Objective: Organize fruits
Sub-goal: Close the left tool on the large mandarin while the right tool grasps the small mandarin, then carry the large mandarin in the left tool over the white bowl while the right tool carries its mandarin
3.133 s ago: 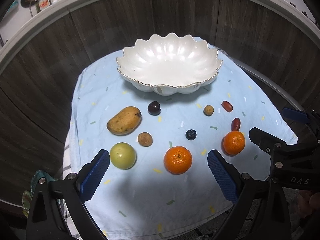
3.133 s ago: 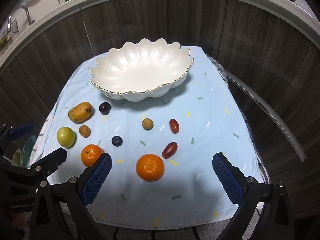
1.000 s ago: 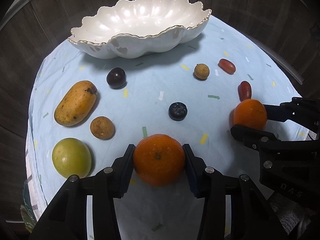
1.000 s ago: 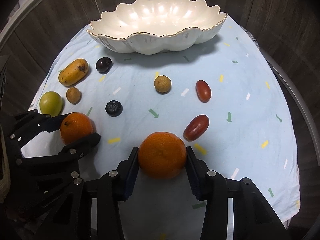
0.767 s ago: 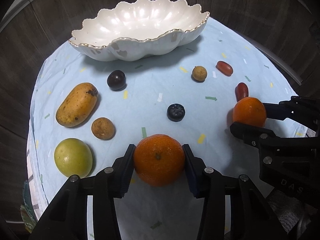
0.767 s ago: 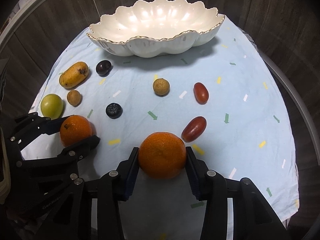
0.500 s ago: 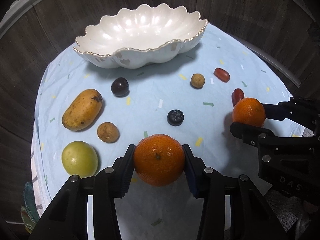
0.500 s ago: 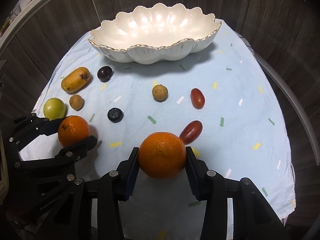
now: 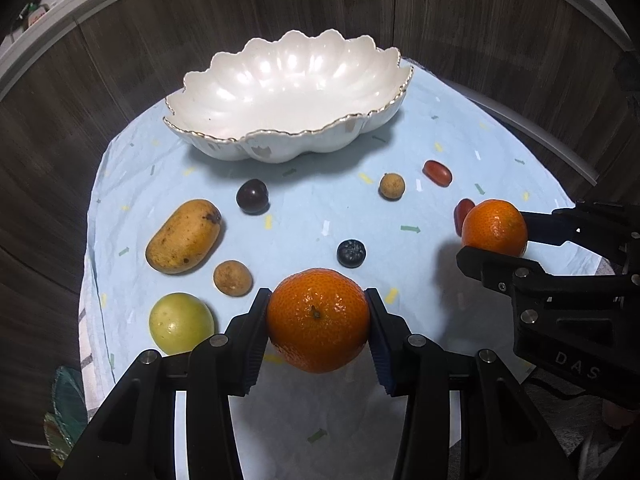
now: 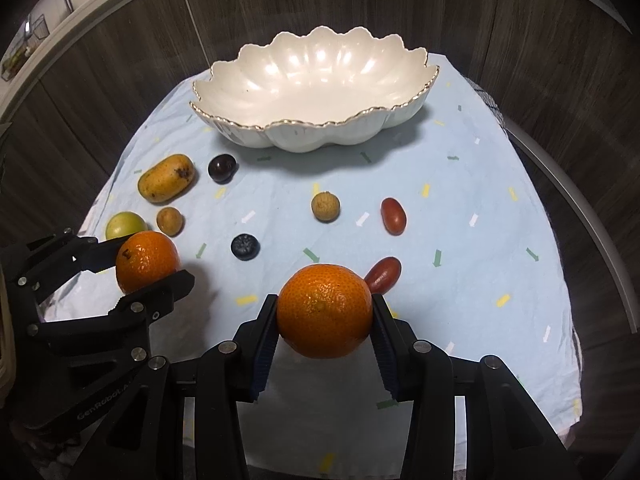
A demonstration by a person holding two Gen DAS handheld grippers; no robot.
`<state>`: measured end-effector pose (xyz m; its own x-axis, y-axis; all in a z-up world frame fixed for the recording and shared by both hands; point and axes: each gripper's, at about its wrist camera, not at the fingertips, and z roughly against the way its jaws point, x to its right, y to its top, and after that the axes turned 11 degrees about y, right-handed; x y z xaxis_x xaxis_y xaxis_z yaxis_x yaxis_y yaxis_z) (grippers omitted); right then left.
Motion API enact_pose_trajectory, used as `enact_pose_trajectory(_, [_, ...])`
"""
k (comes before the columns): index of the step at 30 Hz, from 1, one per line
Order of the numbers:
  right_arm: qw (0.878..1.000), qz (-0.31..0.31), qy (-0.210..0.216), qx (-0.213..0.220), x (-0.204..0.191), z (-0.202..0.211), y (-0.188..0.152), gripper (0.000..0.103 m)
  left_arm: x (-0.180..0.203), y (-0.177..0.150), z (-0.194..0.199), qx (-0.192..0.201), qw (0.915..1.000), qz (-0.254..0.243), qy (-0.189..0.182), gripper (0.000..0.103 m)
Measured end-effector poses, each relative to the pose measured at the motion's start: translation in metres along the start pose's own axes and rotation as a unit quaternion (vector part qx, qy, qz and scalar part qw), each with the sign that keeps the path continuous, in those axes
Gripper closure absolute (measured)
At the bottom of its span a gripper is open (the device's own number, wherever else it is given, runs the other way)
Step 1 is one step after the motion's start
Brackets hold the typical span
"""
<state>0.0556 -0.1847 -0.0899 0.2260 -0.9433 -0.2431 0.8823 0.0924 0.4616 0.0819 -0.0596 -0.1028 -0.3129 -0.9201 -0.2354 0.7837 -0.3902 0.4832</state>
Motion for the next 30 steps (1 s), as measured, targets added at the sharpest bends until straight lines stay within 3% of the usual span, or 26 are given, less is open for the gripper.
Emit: enact_pose_trajectory(30, [0.997,0.015,-0.018,0.067,0.0,0.026,0.062,0.058,-0.03,0.056,0.022,0.044,0.998,0.04,0.022,0.059])
